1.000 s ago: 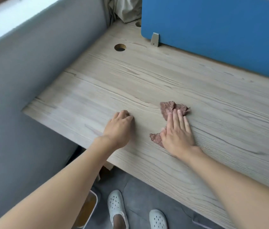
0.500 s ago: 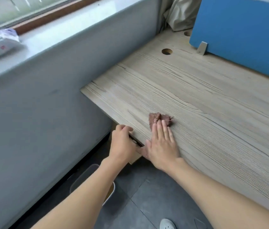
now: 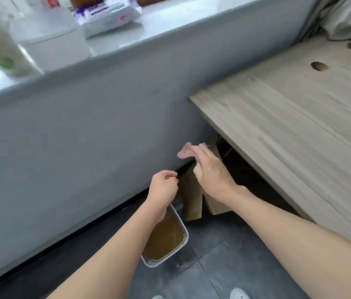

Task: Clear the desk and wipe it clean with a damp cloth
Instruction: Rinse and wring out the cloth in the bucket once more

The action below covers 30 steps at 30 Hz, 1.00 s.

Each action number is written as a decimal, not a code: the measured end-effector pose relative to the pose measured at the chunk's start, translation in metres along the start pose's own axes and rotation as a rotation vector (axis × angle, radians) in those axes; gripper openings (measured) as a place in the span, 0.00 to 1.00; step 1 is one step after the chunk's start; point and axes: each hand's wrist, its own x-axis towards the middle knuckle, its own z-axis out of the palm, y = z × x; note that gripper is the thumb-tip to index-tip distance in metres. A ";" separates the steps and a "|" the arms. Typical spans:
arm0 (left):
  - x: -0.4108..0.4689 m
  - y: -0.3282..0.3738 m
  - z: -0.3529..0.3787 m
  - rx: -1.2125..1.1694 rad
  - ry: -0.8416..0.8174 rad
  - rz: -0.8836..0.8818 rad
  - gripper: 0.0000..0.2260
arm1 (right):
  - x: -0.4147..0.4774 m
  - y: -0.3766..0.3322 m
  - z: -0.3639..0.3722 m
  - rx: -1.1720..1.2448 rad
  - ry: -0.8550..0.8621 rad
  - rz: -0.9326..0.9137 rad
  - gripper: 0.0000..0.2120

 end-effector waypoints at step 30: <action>0.307 -0.487 0.063 -0.194 0.313 -0.378 0.14 | 0.036 0.233 0.529 -0.150 -0.833 -0.097 0.24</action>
